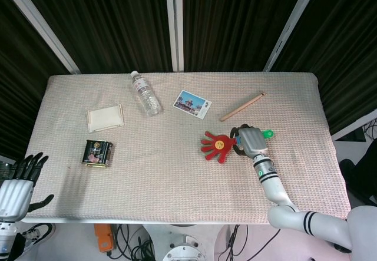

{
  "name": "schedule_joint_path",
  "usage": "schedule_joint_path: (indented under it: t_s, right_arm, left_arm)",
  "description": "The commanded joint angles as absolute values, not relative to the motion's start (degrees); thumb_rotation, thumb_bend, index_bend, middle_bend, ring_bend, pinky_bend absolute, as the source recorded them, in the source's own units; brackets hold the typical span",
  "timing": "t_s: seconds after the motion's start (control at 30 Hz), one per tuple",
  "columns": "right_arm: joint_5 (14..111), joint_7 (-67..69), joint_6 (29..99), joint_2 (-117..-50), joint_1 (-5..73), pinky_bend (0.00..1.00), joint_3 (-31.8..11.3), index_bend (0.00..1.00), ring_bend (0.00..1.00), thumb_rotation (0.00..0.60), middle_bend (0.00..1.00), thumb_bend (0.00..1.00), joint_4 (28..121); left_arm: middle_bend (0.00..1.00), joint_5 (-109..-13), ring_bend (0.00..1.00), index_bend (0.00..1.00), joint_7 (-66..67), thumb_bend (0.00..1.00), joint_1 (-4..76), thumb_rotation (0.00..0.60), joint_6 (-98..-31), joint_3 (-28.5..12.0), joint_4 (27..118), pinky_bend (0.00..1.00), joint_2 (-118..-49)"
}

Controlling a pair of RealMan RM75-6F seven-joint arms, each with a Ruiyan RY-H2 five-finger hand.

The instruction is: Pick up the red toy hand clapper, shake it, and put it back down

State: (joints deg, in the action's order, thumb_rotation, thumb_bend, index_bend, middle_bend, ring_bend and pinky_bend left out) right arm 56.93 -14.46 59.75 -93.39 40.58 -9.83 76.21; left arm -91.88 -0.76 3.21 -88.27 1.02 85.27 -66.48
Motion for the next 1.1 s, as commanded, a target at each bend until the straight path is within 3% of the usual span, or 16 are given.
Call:
schedule_joint_path:
  t_s: [0.03,0.13,0.23,0.37,0.47,0.63,0.83,1.1]
  right_arm:
    - [61.29,-9.17,62.03,-94.54,38.86,0.62,-10.54,0.72,0.46,0.600,0.59,0.46,74.37]
    - [62.80,-7.11,62.22,-94.87,38.34,0.74,-10.73,0.65,0.61,0.600,0.64,0.47,73.46]
    - [64.10,-5.09,62.52,-95.10,37.90,0.82,-11.13,0.63,0.68,0.600,0.69,0.47,72.94]
    - [66.17,-0.79,63.33,-95.20,37.08,0.92,-11.90,0.65,0.85,0.600,0.78,0.48,72.88]
    - [67.68,2.23,64.37,-95.05,36.49,0.95,-12.63,0.69,0.90,0.600,0.82,0.48,73.27]
    - [69.49,8.13,65.91,-93.84,35.55,0.97,-14.55,0.77,0.93,0.600,0.86,0.48,76.39]
    - [69.74,23.18,66.90,-90.51,33.61,0.97,-19.60,0.79,0.94,0.600,0.86,0.48,86.49]
    - [62.73,56.31,55.25,-77.18,28.51,0.97,-30.25,0.79,0.94,0.600,0.86,0.48,106.51]
  left_arm:
    - [0.02,-91.92,0.00,0.04,-0.79,0.13,3.19,0.600,-88.31,1.03,85.22,0.01,-66.51]
    - [0.01,-91.67,0.00,0.04,-0.63,0.13,3.13,0.600,-88.25,0.99,85.36,0.01,-66.51]
    - [0.01,-91.35,0.00,0.04,-0.38,0.13,3.07,0.600,-88.27,0.83,85.58,0.01,-66.55]
    - [0.01,-91.36,0.00,0.04,-0.23,0.13,3.13,0.600,-88.12,0.85,85.65,0.01,-66.59]
    - [0.01,-91.41,0.00,0.04,-0.18,0.13,3.23,0.600,-87.98,0.85,85.71,0.01,-66.58]
    - [0.01,-91.41,0.00,0.04,-0.02,0.14,3.34,0.600,-87.81,0.84,85.86,0.01,-66.51]
    - [0.01,-91.39,0.00,0.04,0.03,0.14,3.34,0.600,-87.79,0.84,85.94,0.01,-66.46]
    - [0.01,-91.26,0.00,0.04,-0.19,0.14,3.35,0.600,-87.70,0.82,85.92,0.01,-66.30]
